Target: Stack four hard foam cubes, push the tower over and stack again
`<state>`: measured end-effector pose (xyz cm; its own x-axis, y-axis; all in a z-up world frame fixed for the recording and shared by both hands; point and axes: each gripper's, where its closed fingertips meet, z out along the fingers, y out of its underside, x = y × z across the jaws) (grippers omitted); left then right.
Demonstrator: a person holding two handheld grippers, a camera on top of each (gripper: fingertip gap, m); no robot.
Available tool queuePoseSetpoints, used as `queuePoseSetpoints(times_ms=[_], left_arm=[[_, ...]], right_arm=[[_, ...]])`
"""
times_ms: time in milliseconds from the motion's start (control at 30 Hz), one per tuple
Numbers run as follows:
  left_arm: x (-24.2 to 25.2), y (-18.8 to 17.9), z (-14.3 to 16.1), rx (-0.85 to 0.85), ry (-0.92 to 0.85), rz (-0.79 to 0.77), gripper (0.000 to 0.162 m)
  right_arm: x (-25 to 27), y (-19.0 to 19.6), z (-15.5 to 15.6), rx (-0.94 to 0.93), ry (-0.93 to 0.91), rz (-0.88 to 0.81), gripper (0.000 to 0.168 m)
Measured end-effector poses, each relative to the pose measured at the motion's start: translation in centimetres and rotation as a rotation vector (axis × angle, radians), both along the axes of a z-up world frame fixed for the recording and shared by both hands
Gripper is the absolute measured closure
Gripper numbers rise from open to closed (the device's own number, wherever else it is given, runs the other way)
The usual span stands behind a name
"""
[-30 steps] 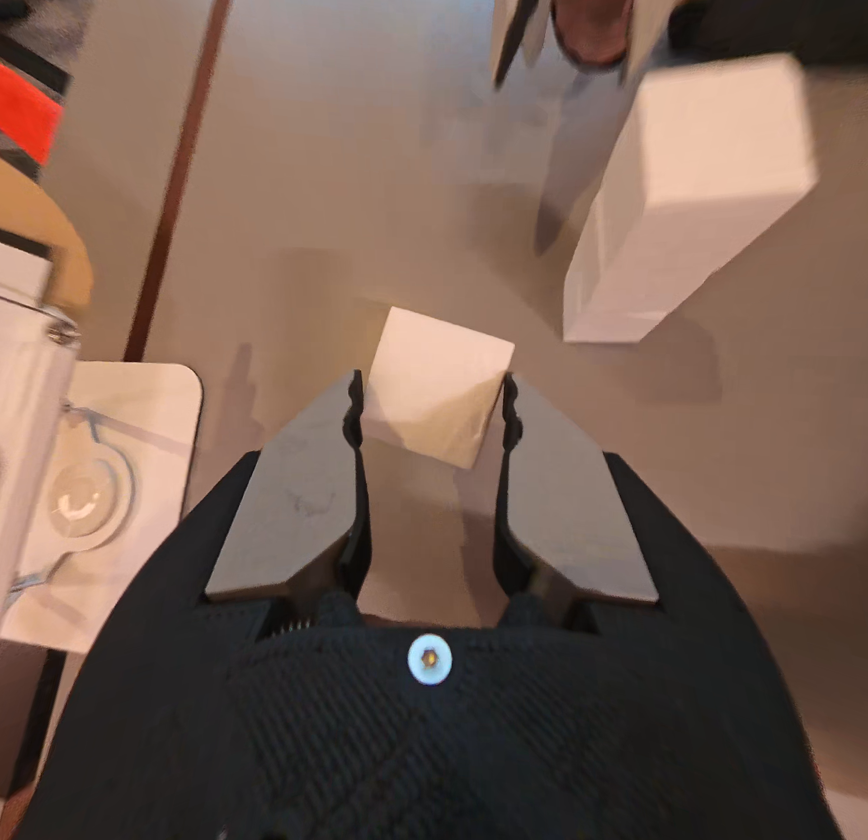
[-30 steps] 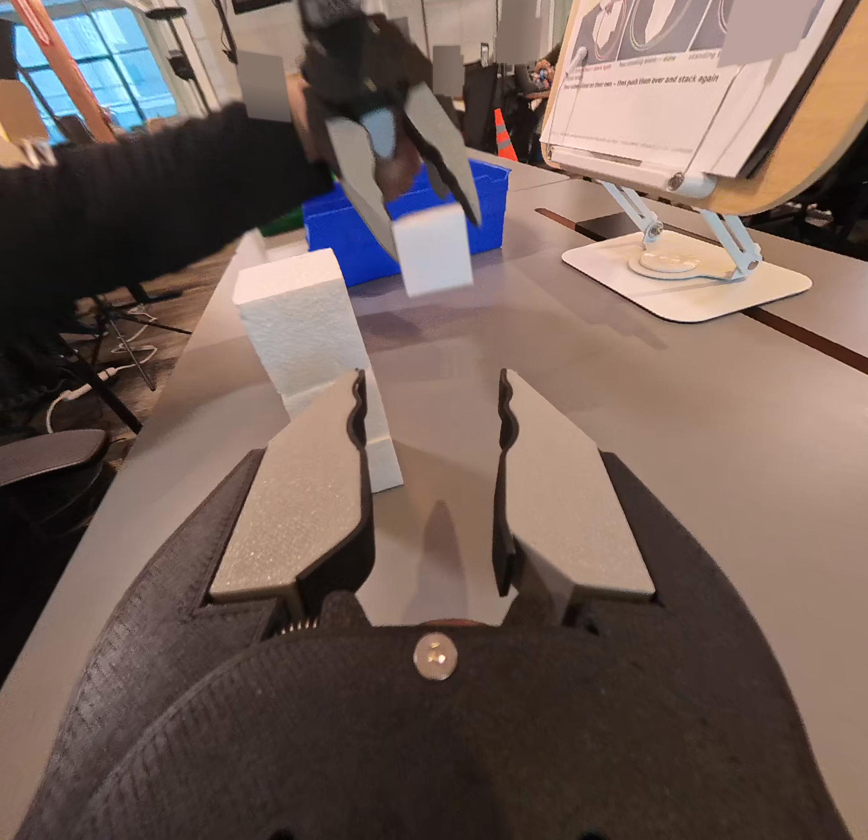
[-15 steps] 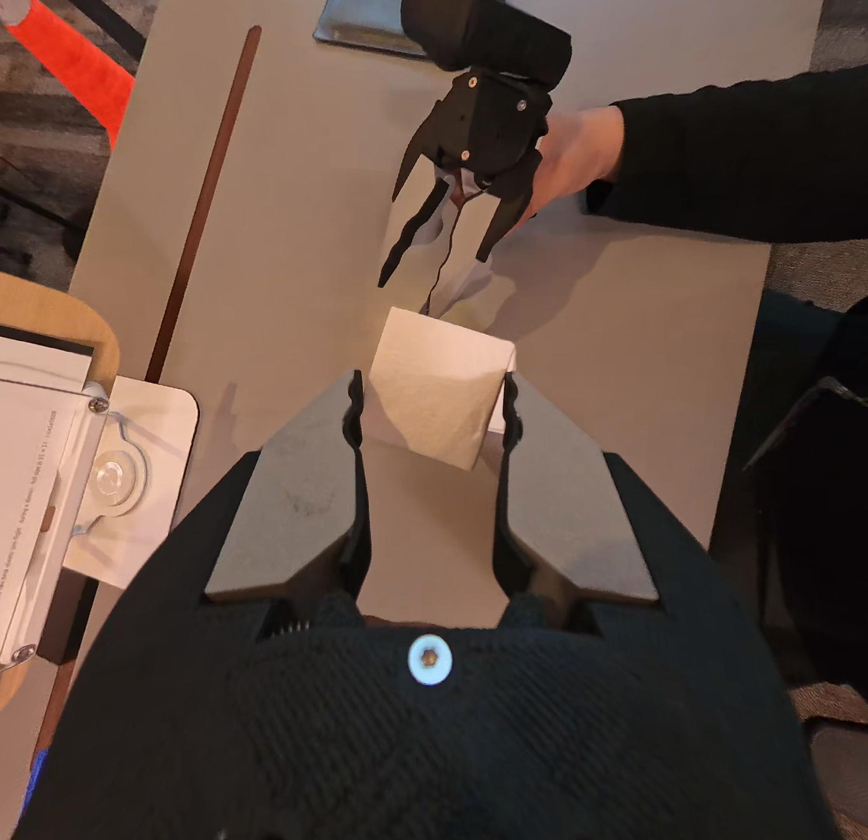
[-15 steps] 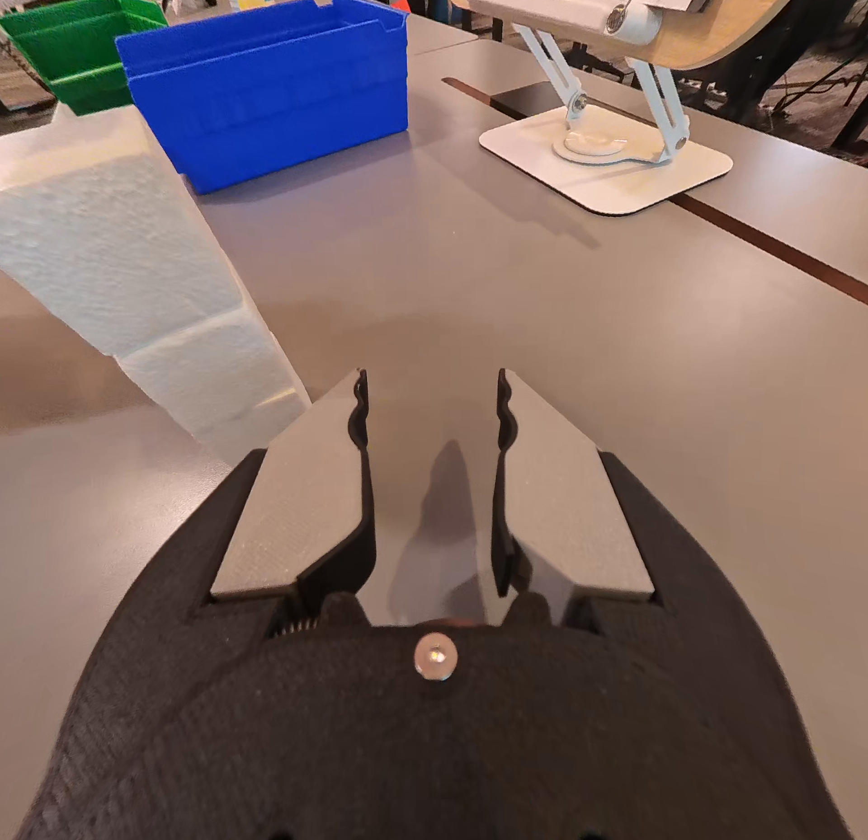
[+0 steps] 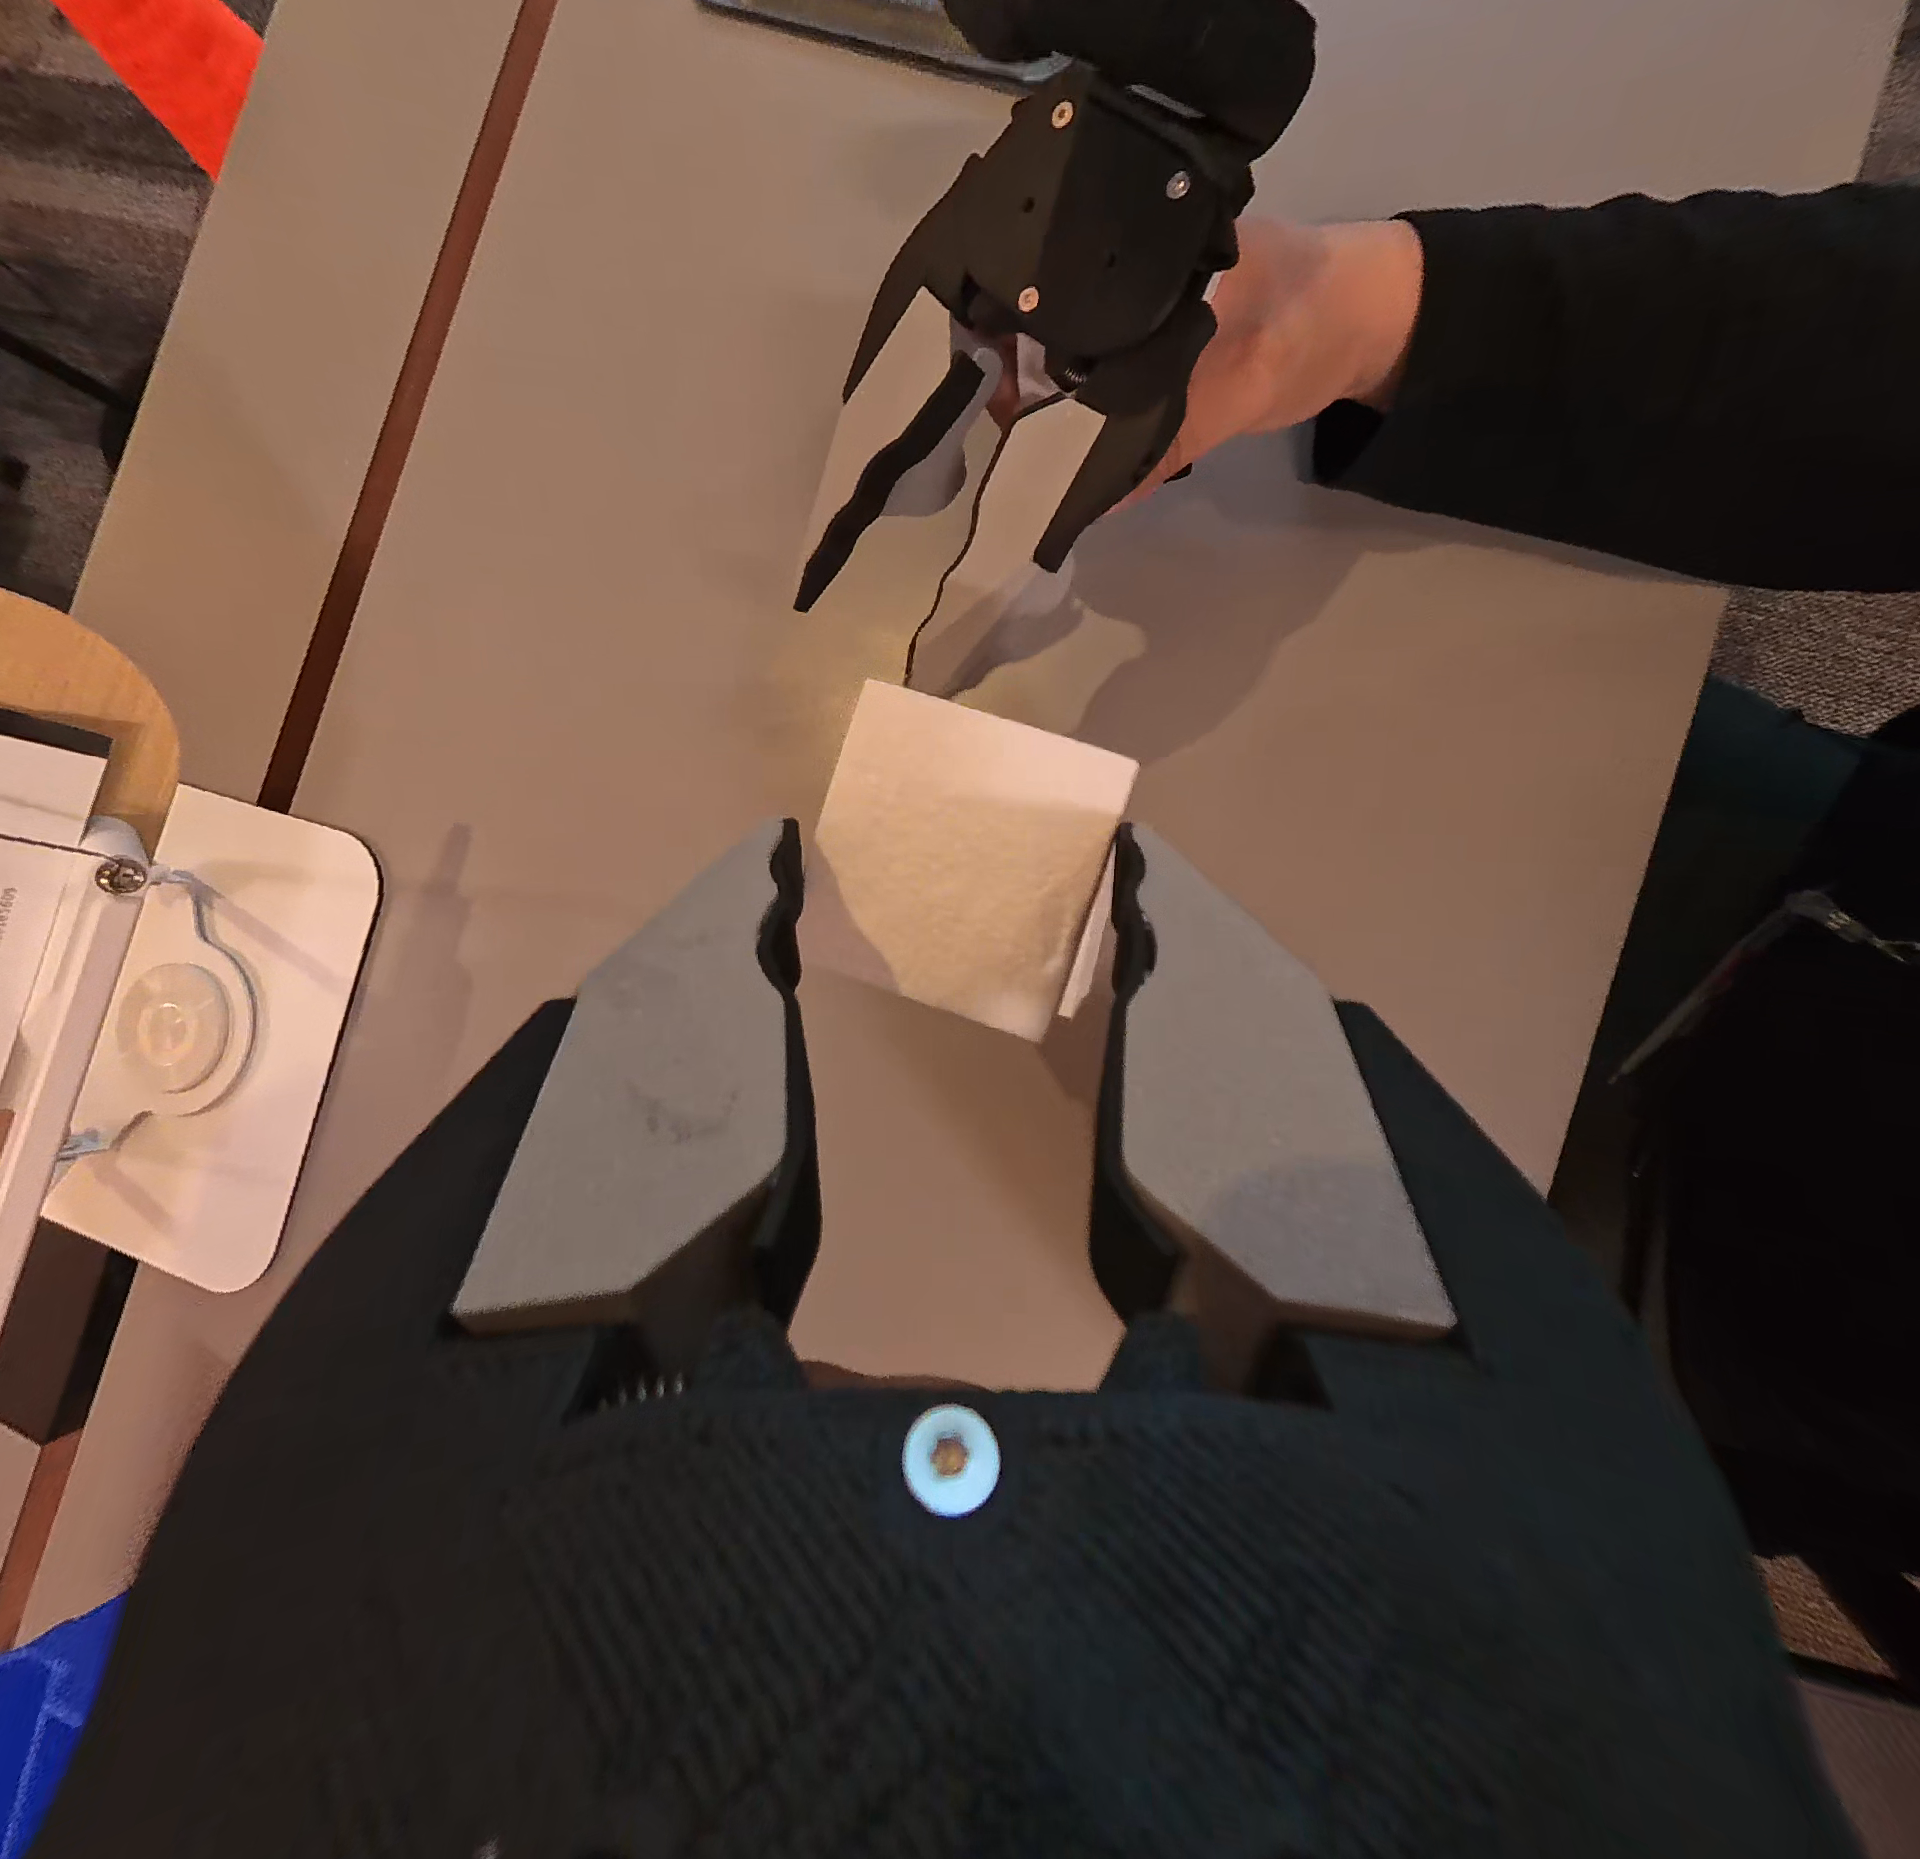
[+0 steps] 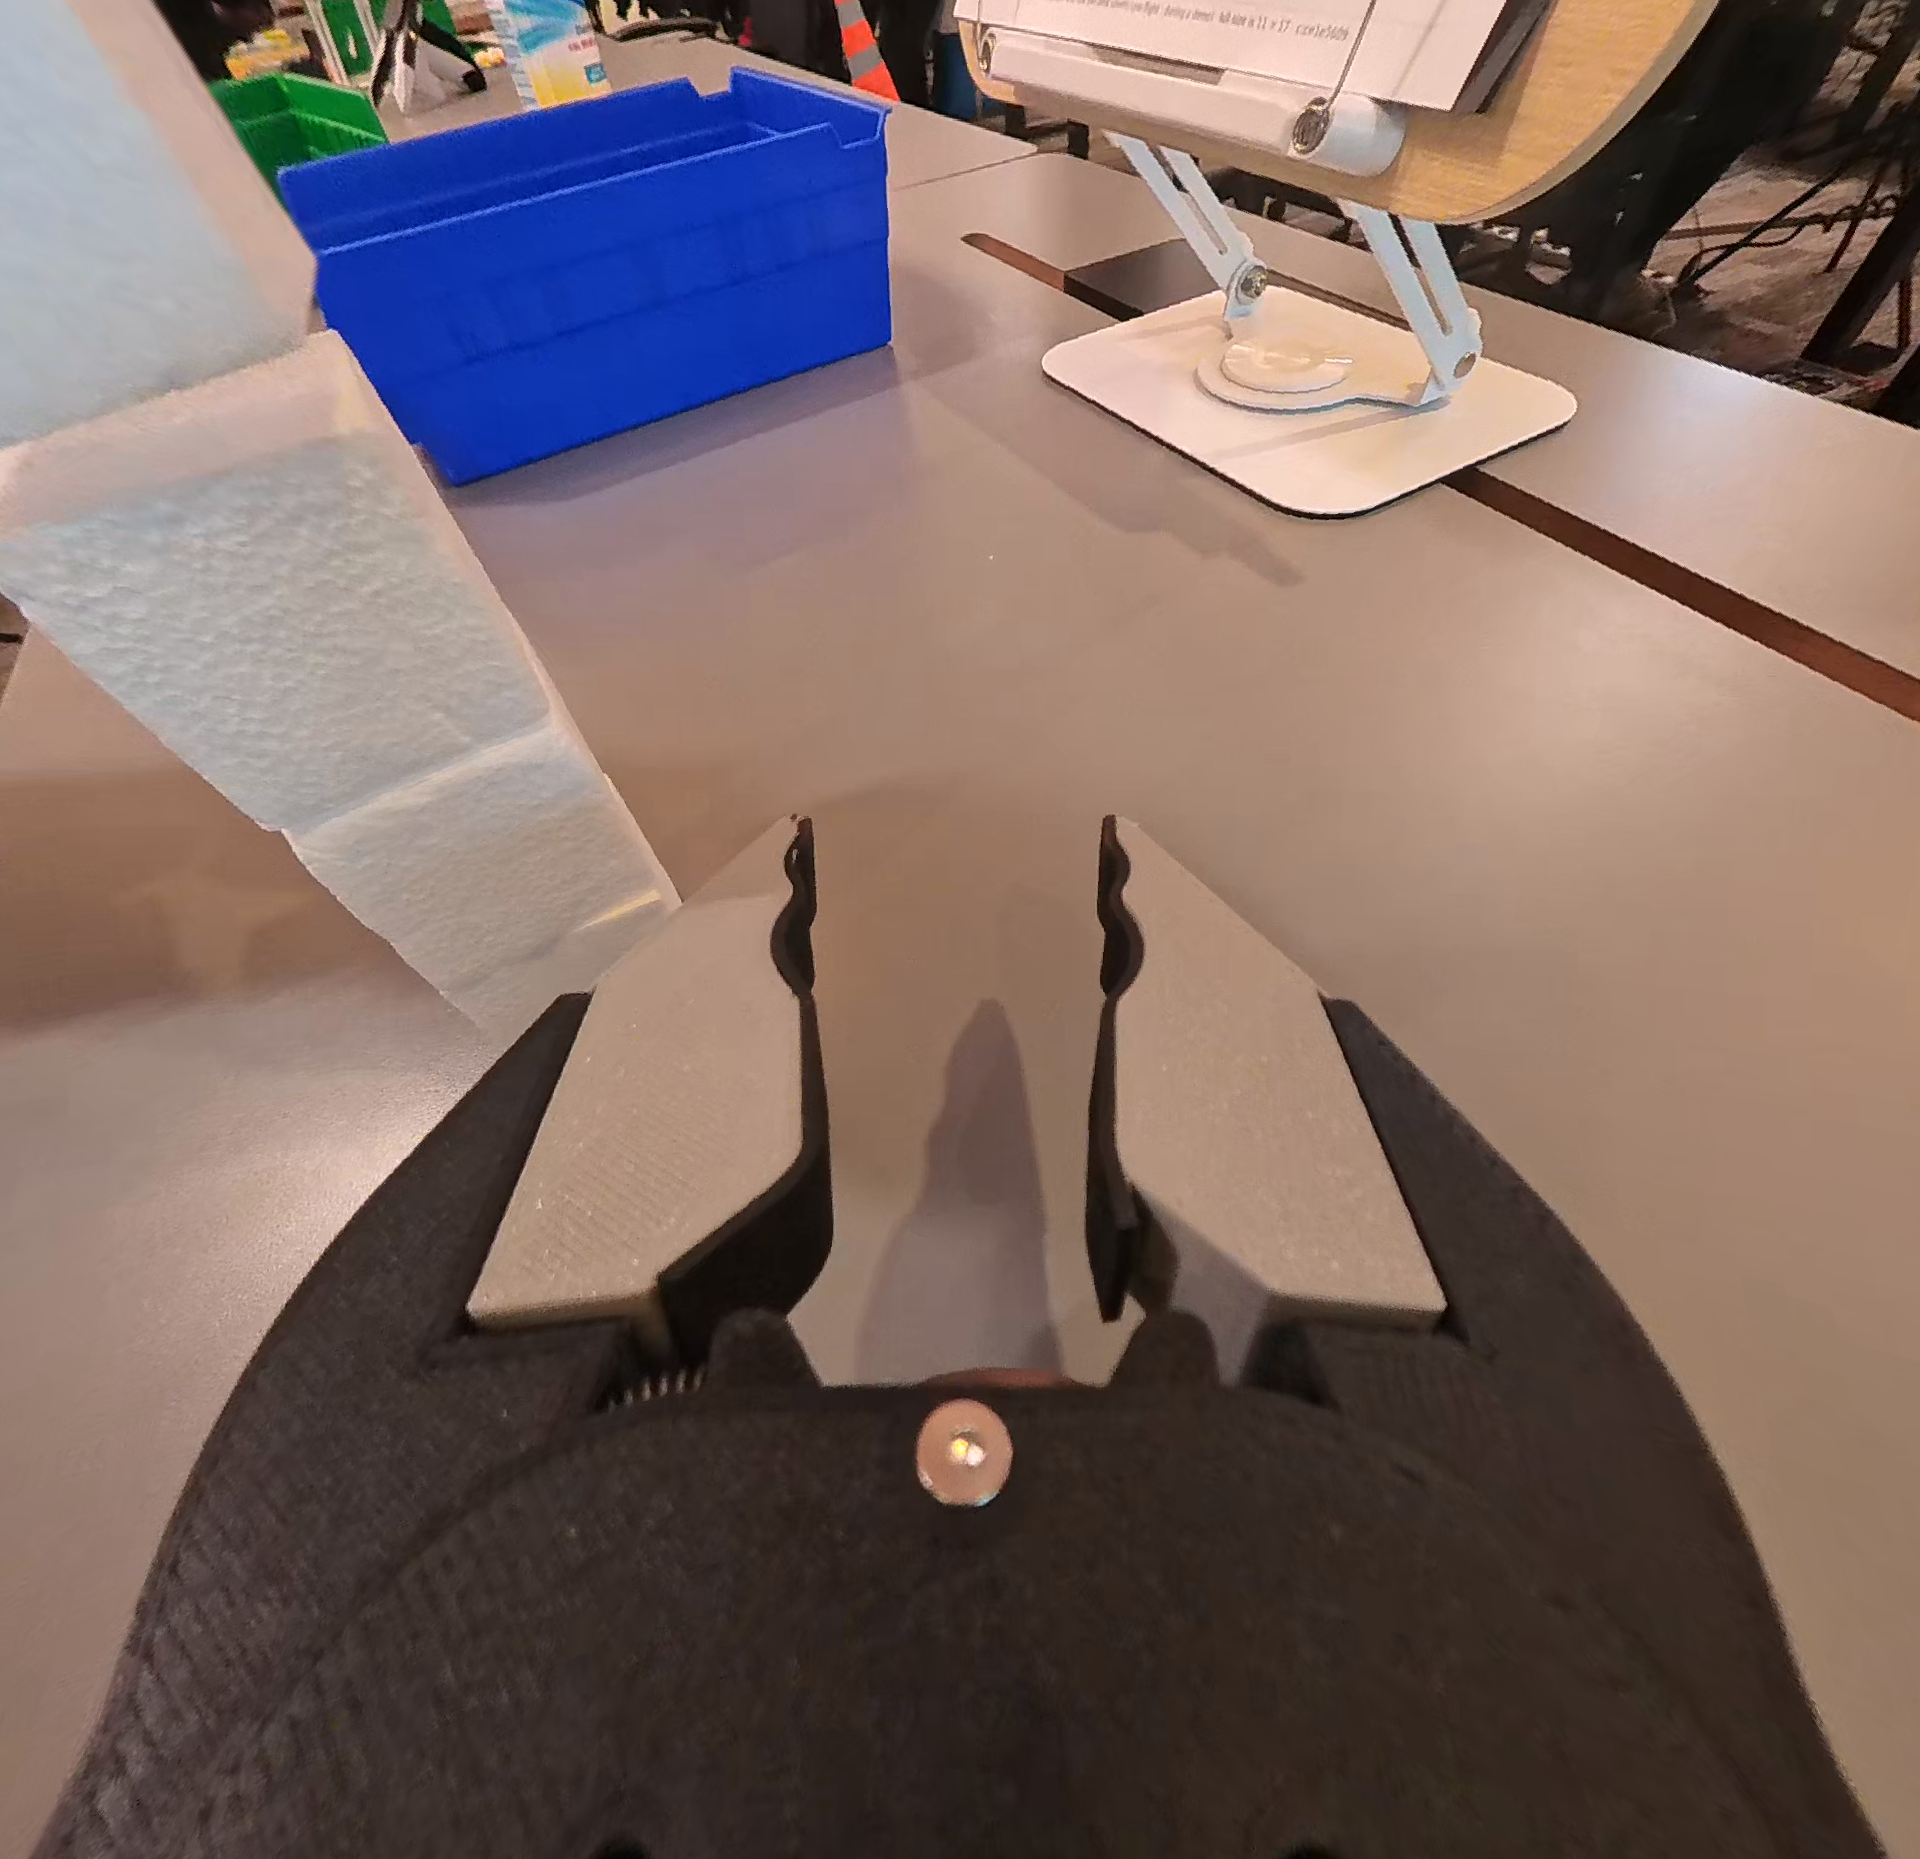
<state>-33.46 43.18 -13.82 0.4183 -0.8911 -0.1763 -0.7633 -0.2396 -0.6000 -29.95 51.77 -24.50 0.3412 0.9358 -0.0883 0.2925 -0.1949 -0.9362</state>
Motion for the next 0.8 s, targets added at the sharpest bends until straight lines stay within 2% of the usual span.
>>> queuePoseSetpoints(times_ms=[800], left_arm=[[-0.41, -0.17, 0.01, 0.001, 0.02, 0.113, 0.104]], right_arm=[[0.16, 0.0, 0.72, -0.002, 0.03, -0.002, 0.116]])
